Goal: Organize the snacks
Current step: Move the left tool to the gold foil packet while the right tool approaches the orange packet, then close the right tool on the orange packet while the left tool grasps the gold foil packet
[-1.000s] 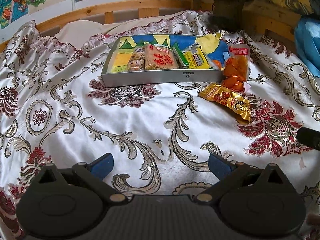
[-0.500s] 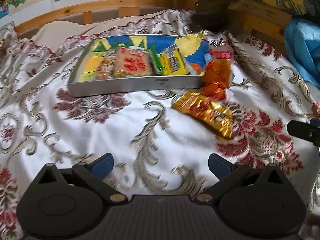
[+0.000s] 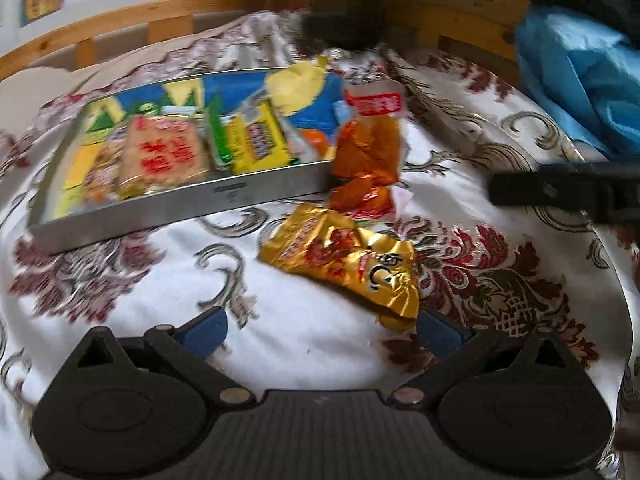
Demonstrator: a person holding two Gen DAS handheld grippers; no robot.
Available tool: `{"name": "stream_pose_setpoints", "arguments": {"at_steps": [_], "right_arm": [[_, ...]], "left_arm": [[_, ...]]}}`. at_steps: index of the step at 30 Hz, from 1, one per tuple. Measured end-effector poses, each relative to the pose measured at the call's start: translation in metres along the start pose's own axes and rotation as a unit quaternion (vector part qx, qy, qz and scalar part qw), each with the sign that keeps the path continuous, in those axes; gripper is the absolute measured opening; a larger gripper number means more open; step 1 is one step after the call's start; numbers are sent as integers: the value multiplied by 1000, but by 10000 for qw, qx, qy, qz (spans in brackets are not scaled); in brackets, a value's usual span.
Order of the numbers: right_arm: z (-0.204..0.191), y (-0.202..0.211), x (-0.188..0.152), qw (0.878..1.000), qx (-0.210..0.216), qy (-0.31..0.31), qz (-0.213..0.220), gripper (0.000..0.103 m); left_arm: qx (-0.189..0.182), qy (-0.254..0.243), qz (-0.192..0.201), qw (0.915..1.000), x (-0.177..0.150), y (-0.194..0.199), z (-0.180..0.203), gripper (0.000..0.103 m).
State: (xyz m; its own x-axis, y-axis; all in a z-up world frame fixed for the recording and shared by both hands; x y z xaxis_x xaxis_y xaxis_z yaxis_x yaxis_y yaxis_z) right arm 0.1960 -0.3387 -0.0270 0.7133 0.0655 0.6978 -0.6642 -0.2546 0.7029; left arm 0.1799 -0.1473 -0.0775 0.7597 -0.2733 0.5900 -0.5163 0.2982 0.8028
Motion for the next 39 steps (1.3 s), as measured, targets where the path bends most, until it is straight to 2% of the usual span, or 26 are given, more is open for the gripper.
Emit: {"name": "stream_pose_setpoints", "arguments": {"at_steps": [9,15,18,19,20,22,31,36,39], "right_arm": [[-2,-63,28,9954,740,-65,-604,100],[-4,-99,35,9899,983,-118,-1010,94],[-7,-110,36,9890,1020,-79,-1064,86],[-9,-111,37,9894,1014,-54,-1037,79],[-11,-112,38,9897,1002,-28,-1023,69],[-12,-112,37,9906,925,28,-1004,58],[-8,-85,26,9940,652,220,-846,53],[15,-53,9,9950,501,73,-864,53],[30,-35,-4,9956,360,-2,-863,53]], "left_arm": [[-616,-497,-131,9968,1,-9,12,103],[-580,-800,-150,9950,-3,-10,21,103],[-596,-823,-174,9947,-2,-10,20,103],[-593,-837,-184,9946,-2,-9,20,103],[-584,-849,-194,9945,-2,-9,20,103],[-565,-868,-203,9944,-1,-9,20,103],[-439,-706,-221,9963,0,-7,19,102],[-711,-216,-97,9972,1,-2,17,102],[-674,121,-155,9975,5,-6,17,102]]}}
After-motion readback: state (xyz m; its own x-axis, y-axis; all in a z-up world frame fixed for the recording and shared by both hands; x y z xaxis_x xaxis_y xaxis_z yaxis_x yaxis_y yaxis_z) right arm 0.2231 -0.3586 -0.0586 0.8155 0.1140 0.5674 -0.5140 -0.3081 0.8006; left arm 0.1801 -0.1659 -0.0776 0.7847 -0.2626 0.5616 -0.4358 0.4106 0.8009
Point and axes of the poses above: each gripper's, at about its wrist camera, not at the fingertips, and y roughly against the way its jaws point, z to its right, x to its top, the point moved 5 cm from there along -y, roughly the way its jaws point, and after that the axes turned 7 degrees about -z, right-handed, at the moved point
